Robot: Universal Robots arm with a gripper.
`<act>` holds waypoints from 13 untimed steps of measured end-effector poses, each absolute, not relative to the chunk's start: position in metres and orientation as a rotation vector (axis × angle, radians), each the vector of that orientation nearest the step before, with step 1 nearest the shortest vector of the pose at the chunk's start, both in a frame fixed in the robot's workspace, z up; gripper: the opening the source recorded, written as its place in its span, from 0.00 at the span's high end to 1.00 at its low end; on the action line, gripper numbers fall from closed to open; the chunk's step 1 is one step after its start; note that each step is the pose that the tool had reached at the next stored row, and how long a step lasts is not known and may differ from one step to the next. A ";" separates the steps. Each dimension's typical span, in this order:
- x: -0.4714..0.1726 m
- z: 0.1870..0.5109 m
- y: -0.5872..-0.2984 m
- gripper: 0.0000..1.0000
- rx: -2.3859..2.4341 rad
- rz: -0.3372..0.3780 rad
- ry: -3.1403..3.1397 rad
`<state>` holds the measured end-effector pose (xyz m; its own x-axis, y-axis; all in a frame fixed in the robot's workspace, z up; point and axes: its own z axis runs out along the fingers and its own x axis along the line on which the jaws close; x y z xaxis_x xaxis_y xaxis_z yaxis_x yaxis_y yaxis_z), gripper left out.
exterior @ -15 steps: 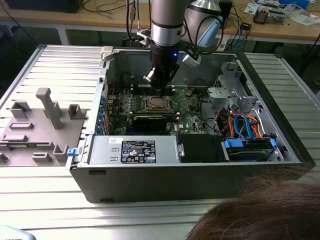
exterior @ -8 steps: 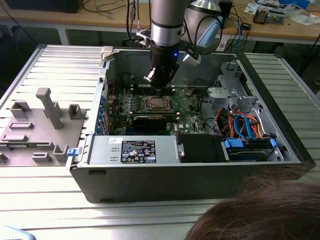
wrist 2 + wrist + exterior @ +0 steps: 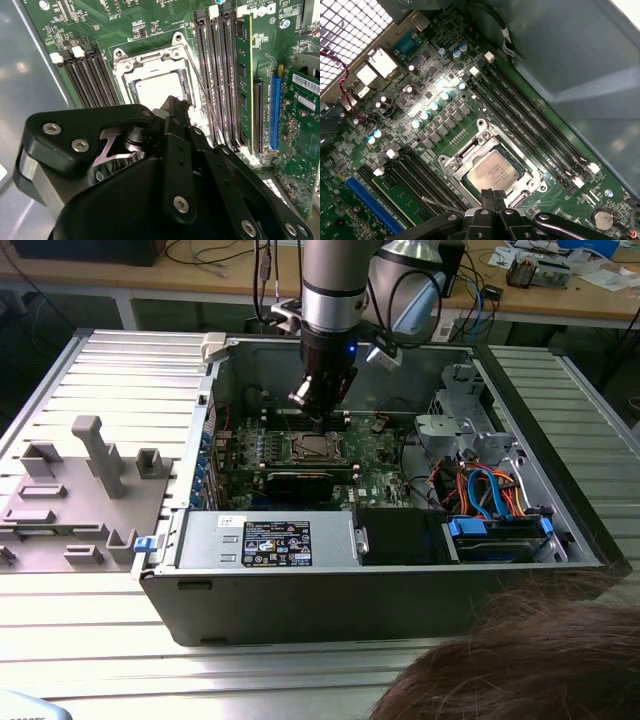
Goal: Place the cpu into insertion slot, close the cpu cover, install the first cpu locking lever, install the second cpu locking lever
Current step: 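Install the first cpu locking lever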
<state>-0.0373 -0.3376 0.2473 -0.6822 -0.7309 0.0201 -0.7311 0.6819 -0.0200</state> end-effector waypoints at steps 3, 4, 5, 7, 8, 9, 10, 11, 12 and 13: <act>-0.037 0.247 -0.338 0.89 1.266 0.041 -2.864; -0.037 0.247 -0.338 0.89 1.274 0.041 -2.860; -0.037 0.247 -0.338 0.89 1.279 0.041 -2.858; -0.037 0.247 -0.338 0.89 1.289 0.041 -2.853; -0.037 0.247 -0.338 0.89 1.297 0.042 -2.850; -0.037 0.247 -0.338 0.89 1.304 0.042 -2.847; -0.037 0.247 -0.338 0.89 1.309 0.042 -2.845; -0.037 0.247 -0.338 0.89 1.319 0.042 -2.840; -0.037 0.247 -0.338 0.89 1.328 0.042 -2.836; -0.037 0.247 -0.338 0.89 1.338 0.042 -2.832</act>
